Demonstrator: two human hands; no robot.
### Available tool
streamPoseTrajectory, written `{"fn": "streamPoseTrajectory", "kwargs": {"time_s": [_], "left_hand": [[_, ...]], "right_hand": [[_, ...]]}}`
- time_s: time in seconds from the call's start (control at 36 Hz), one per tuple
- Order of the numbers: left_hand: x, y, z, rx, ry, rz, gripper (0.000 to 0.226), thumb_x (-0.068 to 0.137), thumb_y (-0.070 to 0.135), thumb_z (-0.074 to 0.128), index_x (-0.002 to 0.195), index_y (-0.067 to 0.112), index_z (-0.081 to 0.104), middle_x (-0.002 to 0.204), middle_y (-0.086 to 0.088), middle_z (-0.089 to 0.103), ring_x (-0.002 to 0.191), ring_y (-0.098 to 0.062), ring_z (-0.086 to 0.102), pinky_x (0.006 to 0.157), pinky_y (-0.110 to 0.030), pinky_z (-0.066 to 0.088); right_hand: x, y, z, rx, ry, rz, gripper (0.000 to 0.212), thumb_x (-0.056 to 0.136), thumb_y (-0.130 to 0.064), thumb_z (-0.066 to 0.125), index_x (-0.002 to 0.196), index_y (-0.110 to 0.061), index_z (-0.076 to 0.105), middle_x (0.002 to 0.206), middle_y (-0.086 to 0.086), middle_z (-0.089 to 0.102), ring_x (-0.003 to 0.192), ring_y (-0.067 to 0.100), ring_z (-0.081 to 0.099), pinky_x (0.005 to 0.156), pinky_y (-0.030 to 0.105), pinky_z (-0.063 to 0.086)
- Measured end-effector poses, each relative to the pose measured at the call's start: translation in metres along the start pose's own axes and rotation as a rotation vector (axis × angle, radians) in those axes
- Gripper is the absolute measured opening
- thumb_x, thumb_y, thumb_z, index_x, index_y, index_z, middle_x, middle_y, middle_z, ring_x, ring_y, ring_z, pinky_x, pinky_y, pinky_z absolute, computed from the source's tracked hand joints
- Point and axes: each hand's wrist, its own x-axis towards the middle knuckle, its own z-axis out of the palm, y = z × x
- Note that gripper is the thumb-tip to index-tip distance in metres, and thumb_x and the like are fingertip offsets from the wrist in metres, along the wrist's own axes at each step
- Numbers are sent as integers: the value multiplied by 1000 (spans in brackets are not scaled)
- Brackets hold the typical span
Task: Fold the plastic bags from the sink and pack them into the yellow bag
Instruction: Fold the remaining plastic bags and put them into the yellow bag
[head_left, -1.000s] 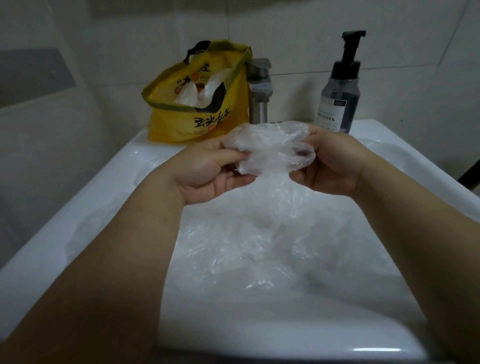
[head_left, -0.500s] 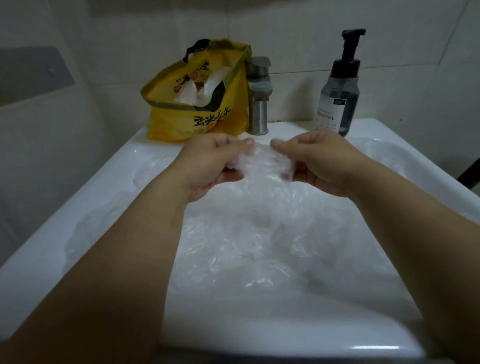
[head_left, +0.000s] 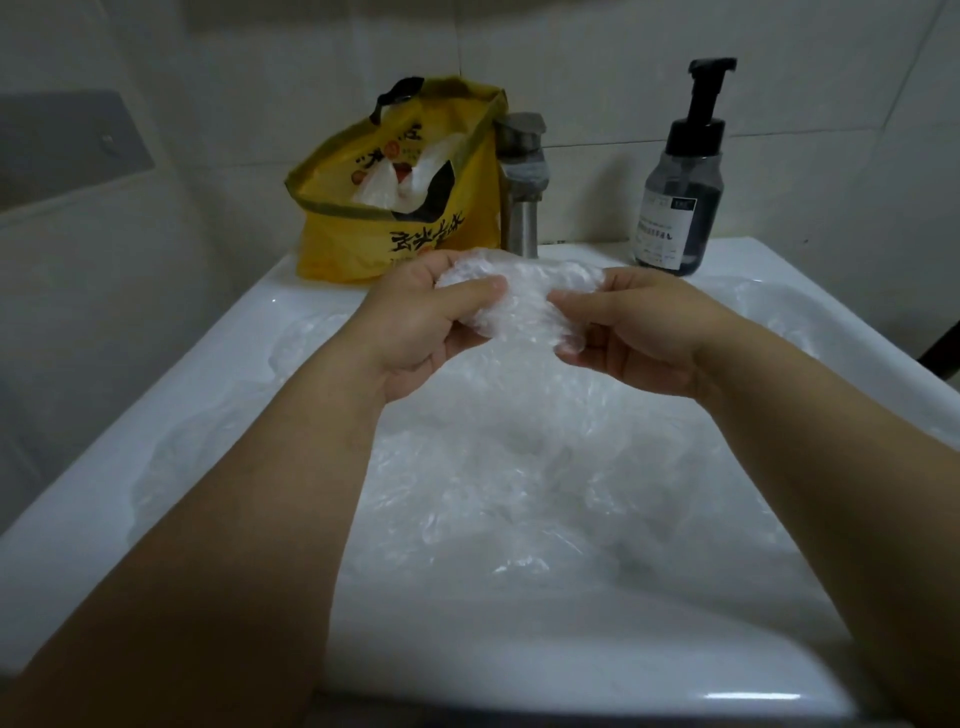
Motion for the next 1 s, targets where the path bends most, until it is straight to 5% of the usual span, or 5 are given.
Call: {"fn": "streamPoseTrajectory", "kwargs": {"time_s": [0.33, 0.53, 0.64, 0.75, 1.0], "left_hand": [[1, 0, -4, 45, 77, -40, 8, 88, 11, 67, 96, 11, 66, 75, 1, 65, 63, -3, 59, 53, -12, 49], [-2, -5, 9, -222, -81, -62, 83, 59, 58, 79, 126, 15, 56, 123, -10, 67, 114, -24, 64, 99, -39, 51], [-9, -22, 33, 4, -143, -166, 53, 78, 46, 71, 116, 10, 65, 125, -23, 62, 116, -30, 60, 95, -35, 52], [-2, -22, 33, -68, -43, -115, 24, 94, 33, 58, 103, 15, 71, 110, -10, 71, 104, -20, 66, 80, -32, 56], [1, -3, 10, -220, 75, -9, 19, 97, 25, 54, 92, 12, 66, 86, -4, 72, 84, -14, 69, 80, -28, 57]], "right_hand": [[-6, -5, -3, -55, -14, -36, 6, 91, -4, 57, 86, -7, 59, 64, 3, 62, 54, 10, 58, 54, 19, 54], [-2, 2, 9, 39, -42, -53, 15, 90, -4, 58, 104, 2, 59, 83, 13, 66, 61, 14, 63, 55, 20, 55], [-3, 12, 21, 25, -108, -85, 11, 90, 9, 49, 88, 3, 58, 70, 15, 62, 56, 16, 60, 55, 19, 55], [-3, 15, 24, -40, -85, -106, 9, 91, 2, 54, 95, 5, 61, 75, 13, 66, 60, 15, 64, 59, 20, 56], [-2, 4, 16, -32, -19, -31, 8, 89, -2, 59, 97, 0, 61, 83, 12, 60, 53, 10, 59, 53, 17, 54]]}}
